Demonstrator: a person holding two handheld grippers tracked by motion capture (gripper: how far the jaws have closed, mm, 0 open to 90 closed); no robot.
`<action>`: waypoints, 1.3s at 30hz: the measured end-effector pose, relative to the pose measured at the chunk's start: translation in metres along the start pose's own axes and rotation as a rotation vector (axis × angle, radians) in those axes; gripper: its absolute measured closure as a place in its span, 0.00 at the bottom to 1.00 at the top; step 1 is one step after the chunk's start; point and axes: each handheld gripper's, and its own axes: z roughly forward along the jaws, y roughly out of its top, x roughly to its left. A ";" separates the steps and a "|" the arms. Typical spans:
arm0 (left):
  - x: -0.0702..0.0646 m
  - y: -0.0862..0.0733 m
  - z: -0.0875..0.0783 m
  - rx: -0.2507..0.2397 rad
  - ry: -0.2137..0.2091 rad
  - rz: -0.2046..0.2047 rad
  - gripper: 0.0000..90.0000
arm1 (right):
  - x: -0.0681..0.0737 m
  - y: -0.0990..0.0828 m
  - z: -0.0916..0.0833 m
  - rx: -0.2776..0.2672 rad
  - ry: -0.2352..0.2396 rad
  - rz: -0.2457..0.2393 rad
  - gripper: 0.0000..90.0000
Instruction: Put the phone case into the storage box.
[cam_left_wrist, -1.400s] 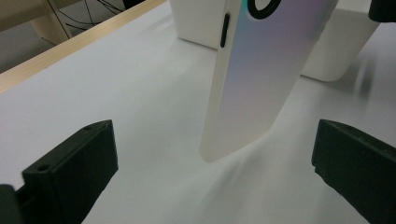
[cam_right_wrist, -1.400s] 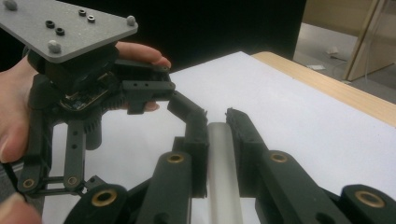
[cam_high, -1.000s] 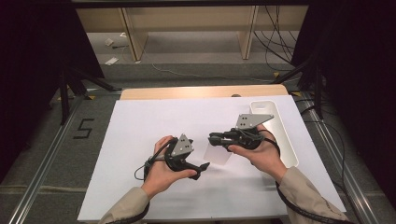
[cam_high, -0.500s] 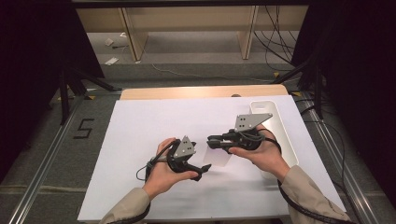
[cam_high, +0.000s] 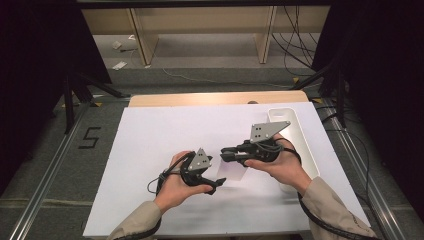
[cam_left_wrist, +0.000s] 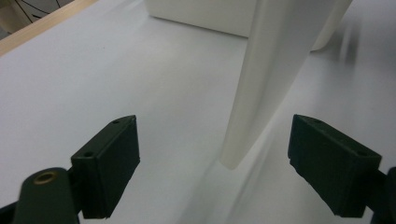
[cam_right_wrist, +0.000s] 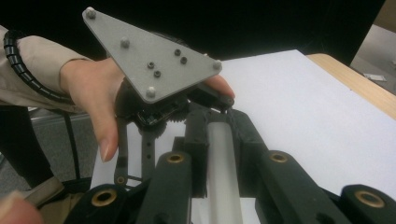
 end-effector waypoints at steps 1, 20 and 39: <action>0.000 0.000 0.000 0.002 -0.004 0.002 0.19 | 0.000 0.000 0.000 0.001 0.001 0.000 0.89; -0.003 -0.002 0.006 0.006 -0.079 0.038 0.40 | 0.001 0.000 0.002 -0.001 0.023 0.011 0.89; -0.004 -0.002 0.006 -0.003 -0.184 0.095 0.74 | 0.001 -0.001 0.003 -0.016 0.055 0.023 0.89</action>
